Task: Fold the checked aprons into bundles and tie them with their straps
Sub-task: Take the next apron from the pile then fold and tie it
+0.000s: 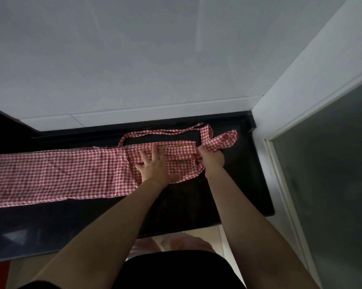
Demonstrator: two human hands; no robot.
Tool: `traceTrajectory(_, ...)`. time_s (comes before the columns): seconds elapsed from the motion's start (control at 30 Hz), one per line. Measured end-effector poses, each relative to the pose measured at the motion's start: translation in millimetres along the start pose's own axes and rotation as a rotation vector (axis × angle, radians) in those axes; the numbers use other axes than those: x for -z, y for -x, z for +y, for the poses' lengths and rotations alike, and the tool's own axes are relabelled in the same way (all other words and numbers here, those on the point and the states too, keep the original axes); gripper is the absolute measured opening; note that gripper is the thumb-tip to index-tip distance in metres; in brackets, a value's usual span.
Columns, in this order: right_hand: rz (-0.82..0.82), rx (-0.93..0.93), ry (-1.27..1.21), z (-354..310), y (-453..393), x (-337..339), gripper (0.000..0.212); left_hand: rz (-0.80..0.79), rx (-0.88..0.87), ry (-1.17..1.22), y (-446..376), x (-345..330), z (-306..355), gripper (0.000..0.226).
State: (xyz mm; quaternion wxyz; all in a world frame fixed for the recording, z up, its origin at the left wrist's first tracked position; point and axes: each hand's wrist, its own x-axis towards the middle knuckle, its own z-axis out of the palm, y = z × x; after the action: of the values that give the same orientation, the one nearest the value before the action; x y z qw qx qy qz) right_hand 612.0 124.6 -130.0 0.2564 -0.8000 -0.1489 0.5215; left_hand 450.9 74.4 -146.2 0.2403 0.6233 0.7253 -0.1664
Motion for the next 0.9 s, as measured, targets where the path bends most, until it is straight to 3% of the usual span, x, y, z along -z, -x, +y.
traceTrajectory(0.13,0.011,0.095,0.199,1,9,-18,0.059,-0.006,-0.057,-0.047,-1,0,1,0.104)
traceTrajectory(0.3,0.105,0.184,0.412,9,8,-36,0.038,-0.01,-0.057,-0.067,-2,-3,0,0.101)
traceTrajectory(0.5,0.022,0.316,0.319,5,10,-33,0.033,-0.017,-0.099,-0.016,-1,0,-4,0.096)
traceTrajectory(0.57,0.05,0.35,0.25,1,11,-23,0.037,0.053,-0.167,0.106,1,5,-5,0.086)
traceTrajectory(0.63,0.136,0.368,0.193,-3,13,-12,0.047,0.237,-0.182,0.234,6,10,-10,0.069)
traceTrajectory(0.73,0.254,0.549,0.315,-7,19,-13,0.039,0.436,0.061,0.381,10,9,-31,0.049)
traceTrajectory(0.83,0.366,0.833,0.565,0,40,-34,0.02,0.235,0.385,0.952,11,14,-56,0.038)
traceTrajectory(0.9,0.319,1.028,0.673,15,59,-54,0.017,0.137,0.417,1.306,12,22,-68,0.034)
